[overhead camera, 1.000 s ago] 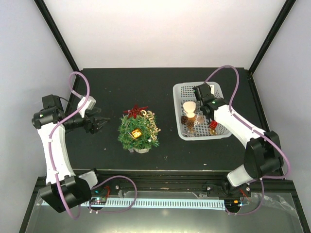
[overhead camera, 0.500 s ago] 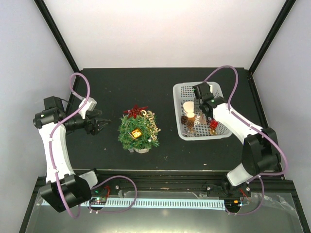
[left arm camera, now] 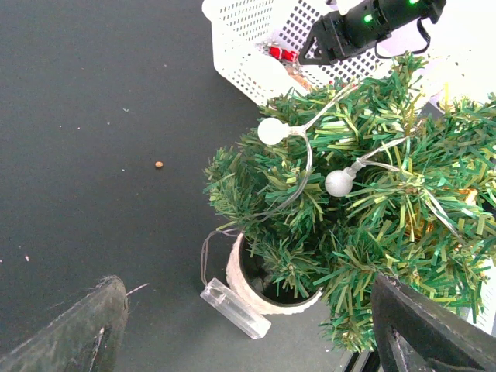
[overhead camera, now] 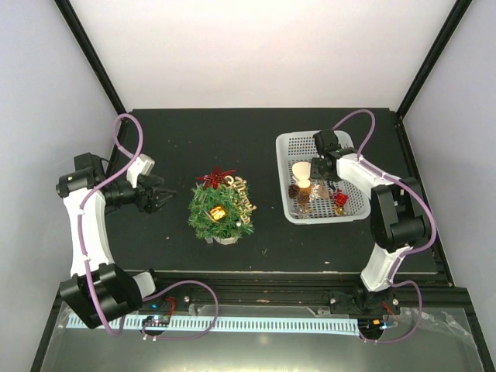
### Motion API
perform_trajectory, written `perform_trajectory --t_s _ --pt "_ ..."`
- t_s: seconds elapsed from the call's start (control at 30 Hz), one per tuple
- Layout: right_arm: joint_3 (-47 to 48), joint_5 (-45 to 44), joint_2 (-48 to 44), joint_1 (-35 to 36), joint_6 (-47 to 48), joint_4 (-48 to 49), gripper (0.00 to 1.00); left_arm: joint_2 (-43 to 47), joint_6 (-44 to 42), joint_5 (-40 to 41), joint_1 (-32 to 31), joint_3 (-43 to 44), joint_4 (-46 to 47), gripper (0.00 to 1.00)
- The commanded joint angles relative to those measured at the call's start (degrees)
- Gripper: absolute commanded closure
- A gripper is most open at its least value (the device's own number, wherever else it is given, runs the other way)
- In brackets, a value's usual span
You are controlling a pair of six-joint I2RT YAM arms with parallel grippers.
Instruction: Decorate the small christmas tree
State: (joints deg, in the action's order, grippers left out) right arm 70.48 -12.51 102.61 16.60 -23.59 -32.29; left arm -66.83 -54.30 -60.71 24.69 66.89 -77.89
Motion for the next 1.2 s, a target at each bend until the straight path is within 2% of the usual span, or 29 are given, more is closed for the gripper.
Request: perform_trajectory --t_s 0.0,0.43,0.53,0.67,0.8,1.17 --pt "1.3 2.7 0.1 0.1 1.4 2.1 0.51 -1.0 -1.9 -1.0 0.2 0.1 0.3 0.14" --pt "1.8 2.3 5.1 0.1 2.6 2.7 0.52 -2.1 -3.3 -1.5 0.2 -1.0 -0.2 0.14" --pt "1.9 1.8 6.0 0.1 2.4 3.3 0.58 -2.1 -3.4 -1.5 0.2 -1.0 -0.4 0.14" --pt "1.8 1.1 5.6 0.1 2.0 3.5 0.75 -2.1 -3.5 -1.7 0.2 -1.1 -0.5 0.14" --pt "1.0 -0.1 4.2 0.1 2.0 4.2 0.87 -2.2 -3.5 -2.1 0.2 -1.2 -0.6 0.14" --pt "0.5 -3.0 2.4 0.0 1.9 3.8 0.96 -1.5 -3.6 -2.2 0.2 -1.2 -1.2 0.14"
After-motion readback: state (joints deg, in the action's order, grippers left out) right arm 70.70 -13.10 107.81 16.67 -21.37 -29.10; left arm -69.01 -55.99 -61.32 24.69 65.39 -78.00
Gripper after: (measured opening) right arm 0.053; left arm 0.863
